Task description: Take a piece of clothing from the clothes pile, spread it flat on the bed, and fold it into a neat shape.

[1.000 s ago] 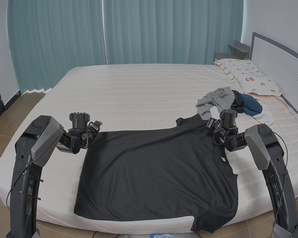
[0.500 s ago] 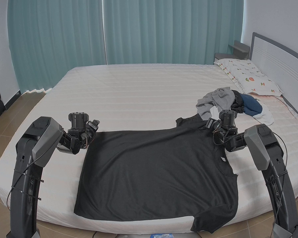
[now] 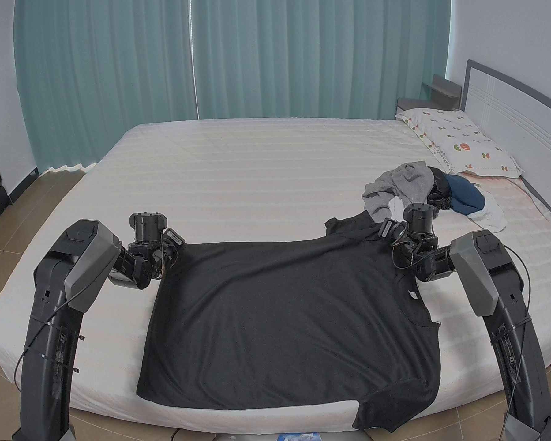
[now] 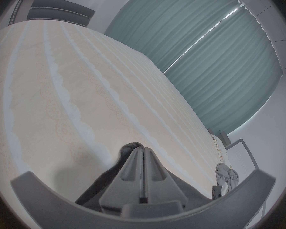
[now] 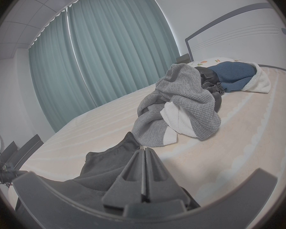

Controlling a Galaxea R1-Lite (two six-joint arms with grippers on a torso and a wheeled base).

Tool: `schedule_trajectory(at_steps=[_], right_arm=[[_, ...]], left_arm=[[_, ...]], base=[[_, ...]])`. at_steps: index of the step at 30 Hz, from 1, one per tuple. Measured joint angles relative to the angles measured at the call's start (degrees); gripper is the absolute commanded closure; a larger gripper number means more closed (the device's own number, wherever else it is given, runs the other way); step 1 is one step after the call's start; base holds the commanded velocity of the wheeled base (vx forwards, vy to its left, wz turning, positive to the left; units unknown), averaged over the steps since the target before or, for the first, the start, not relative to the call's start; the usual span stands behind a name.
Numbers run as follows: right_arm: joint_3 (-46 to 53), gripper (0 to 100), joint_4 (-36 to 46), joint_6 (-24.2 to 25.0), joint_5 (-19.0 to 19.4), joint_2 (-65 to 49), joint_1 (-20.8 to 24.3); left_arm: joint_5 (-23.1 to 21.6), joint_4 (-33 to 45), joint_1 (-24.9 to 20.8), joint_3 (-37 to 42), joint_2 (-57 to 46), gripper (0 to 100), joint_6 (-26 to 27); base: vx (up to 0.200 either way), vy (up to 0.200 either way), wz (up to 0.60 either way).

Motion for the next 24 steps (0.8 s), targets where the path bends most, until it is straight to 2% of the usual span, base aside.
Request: schedule_trajectory(at_steps=[5, 24], right_arm=[[0.0, 100, -1.3, 0.1, 0.1, -0.3, -0.3], [0.0, 100, -3.5, -0.4, 2.2, -0.9, -0.4]], left_arm=[[3.8, -1.7, 0.5, -1.5, 0.5, 100, -0.1], [5.8, -4.7, 1.4, -2.5, 2.1, 100, 0.0]], base=[[0.0, 0.0, 0.0], [0.0, 0.0, 0.0]])
